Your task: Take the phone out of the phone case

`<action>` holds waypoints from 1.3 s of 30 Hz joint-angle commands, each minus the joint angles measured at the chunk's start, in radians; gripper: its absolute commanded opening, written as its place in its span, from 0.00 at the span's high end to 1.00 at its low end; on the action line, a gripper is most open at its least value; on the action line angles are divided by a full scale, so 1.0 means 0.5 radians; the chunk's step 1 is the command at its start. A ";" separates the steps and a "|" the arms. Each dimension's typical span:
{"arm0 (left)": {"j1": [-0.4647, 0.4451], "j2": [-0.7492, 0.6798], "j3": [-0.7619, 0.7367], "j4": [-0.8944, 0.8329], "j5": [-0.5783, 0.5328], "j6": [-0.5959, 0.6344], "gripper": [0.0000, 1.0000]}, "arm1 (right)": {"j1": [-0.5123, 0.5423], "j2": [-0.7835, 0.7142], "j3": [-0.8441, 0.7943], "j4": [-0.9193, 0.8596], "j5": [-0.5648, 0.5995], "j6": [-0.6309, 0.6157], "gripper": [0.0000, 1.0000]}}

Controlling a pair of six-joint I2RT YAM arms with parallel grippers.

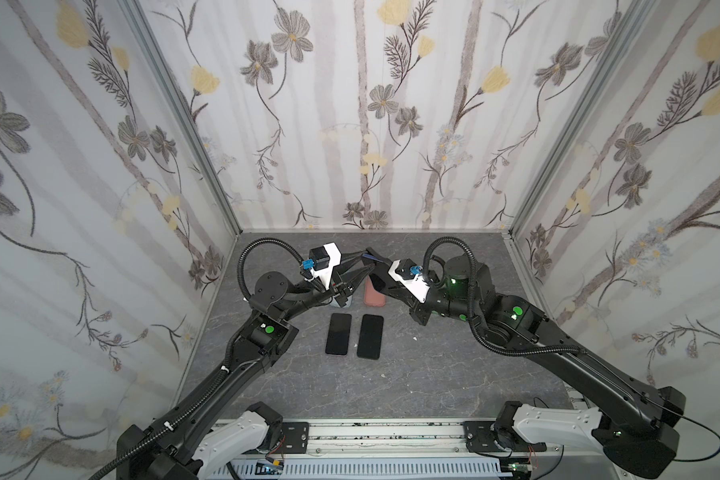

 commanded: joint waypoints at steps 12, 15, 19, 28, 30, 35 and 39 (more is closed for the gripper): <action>-0.012 0.083 0.148 0.046 1.138 -0.323 0.73 | -0.196 -0.164 -0.051 0.194 -0.836 -0.203 1.00; -0.016 0.092 0.161 0.046 1.173 -0.357 0.72 | -0.209 -0.208 -0.074 0.307 -0.906 -0.160 1.00; -0.055 0.104 0.167 0.052 1.152 -0.373 0.70 | -0.212 -0.295 -0.181 0.630 -0.973 -0.004 1.00; -0.125 0.135 0.156 0.080 1.077 -0.383 0.69 | -0.212 -0.413 -0.317 1.100 -0.950 0.210 1.00; -0.126 0.135 0.143 0.088 1.057 -0.381 0.70 | -0.212 -0.423 -0.313 1.114 -0.940 0.214 1.00; -0.132 0.168 0.127 0.091 1.042 -0.392 0.70 | -0.212 -0.433 -0.308 1.161 -0.937 0.245 1.00; -0.145 0.201 0.120 0.093 1.037 -0.386 0.71 | -0.212 -0.432 -0.302 1.206 -0.937 0.273 1.00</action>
